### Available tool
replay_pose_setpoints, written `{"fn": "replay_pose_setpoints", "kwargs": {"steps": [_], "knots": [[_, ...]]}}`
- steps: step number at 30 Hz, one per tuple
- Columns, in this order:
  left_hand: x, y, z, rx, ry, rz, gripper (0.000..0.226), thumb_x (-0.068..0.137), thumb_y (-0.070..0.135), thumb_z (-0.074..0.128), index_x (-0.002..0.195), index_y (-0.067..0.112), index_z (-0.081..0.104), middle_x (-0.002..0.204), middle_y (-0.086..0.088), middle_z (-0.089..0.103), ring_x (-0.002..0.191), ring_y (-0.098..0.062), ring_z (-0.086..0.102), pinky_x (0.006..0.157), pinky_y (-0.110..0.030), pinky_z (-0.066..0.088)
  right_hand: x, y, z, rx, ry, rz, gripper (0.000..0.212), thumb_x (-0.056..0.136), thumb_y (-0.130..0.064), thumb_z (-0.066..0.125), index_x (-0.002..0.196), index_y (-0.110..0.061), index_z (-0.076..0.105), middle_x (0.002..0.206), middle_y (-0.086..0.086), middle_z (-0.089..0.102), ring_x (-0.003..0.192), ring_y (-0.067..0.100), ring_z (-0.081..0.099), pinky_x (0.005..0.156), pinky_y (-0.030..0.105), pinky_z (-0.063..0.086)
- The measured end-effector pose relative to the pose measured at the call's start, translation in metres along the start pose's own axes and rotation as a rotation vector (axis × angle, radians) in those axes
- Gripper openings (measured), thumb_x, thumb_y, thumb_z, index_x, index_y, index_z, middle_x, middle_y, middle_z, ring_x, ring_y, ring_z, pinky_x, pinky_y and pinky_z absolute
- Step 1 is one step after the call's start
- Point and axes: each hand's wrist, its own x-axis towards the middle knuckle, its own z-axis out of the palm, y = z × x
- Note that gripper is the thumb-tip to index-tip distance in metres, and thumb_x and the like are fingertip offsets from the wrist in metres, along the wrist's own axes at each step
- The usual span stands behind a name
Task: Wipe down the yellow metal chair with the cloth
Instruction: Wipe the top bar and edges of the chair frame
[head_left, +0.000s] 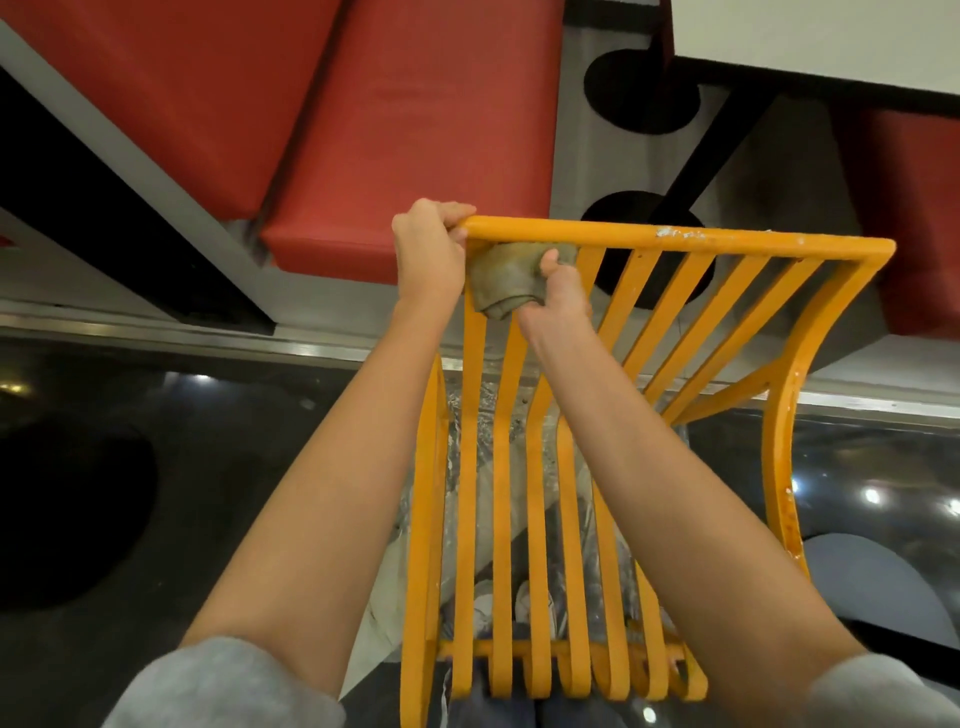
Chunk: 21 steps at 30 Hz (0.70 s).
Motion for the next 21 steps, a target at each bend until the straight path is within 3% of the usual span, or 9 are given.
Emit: {"fn": "replay_pose_setpoints", "kwargs": {"steps": [5,9,12,16,19,21], "knots": [[0.001,0.001,0.001,-0.032,0.015,-0.007,0.035,0.082,-0.01,0.053,0.104,0.007,0.074,0.108,-0.012,0.071,0.106,-0.025,0.064,0.097,-0.034,0.05,0.0,0.013,0.001,-0.079,0.004,-0.067,0.041,0.091,-0.012,0.07,0.13,-0.004,0.058,0.124,0.017,0.065,0.106,0.035,0.065,0.089,0.05,0.056],[0.005,-0.004,0.001,-0.006,-0.017,-0.014,0.035,0.084,-0.009,0.055,0.107,0.009,0.075,0.109,-0.01,0.071,0.106,-0.021,0.064,0.096,-0.023,0.047,0.007,0.007,-0.005,-0.033,0.006,-0.106,0.037,0.091,-0.01,0.069,0.126,-0.002,0.059,0.118,0.015,0.067,0.105,0.033,0.066,0.09,0.047,0.056],[0.002,-0.002,0.002,0.013,-0.021,0.016,0.034,0.085,-0.009,0.056,0.108,0.009,0.075,0.111,-0.01,0.071,0.108,-0.022,0.063,0.097,-0.022,0.045,0.011,0.015,-0.006,-0.038,-0.018,-0.182,0.029,0.094,-0.012,0.066,0.123,-0.008,0.063,0.099,0.007,0.068,0.097,0.031,0.066,0.086,0.046,0.057],[0.004,-0.001,0.001,0.018,-0.017,0.008,0.036,0.086,-0.009,0.054,0.11,0.009,0.074,0.115,-0.011,0.07,0.112,-0.023,0.061,0.1,-0.029,0.047,0.013,0.036,-0.001,-0.174,-0.129,-0.233,0.019,0.095,-0.01,0.064,0.114,-0.007,0.065,0.104,0.009,0.069,0.099,0.026,0.066,0.079,0.036,0.058],[0.003,0.0,0.003,0.038,-0.012,0.022,0.036,0.086,-0.009,0.054,0.111,0.009,0.074,0.115,-0.01,0.07,0.112,-0.022,0.062,0.099,-0.022,0.044,0.036,0.04,-0.018,-0.402,-0.206,-0.401,0.012,0.092,-0.014,0.069,0.104,-0.013,0.069,0.107,0.009,0.071,0.105,0.027,0.067,0.091,0.041,0.056],[0.003,0.001,0.004,0.045,0.002,0.018,0.037,0.087,-0.009,0.053,0.112,0.009,0.073,0.115,-0.01,0.071,0.112,-0.021,0.062,0.096,-0.017,0.042,0.043,0.048,-0.03,-0.572,-0.167,-0.409,0.018,0.087,-0.019,0.074,0.103,-0.013,0.07,0.106,0.007,0.072,0.104,0.026,0.067,0.094,0.045,0.055]]}}
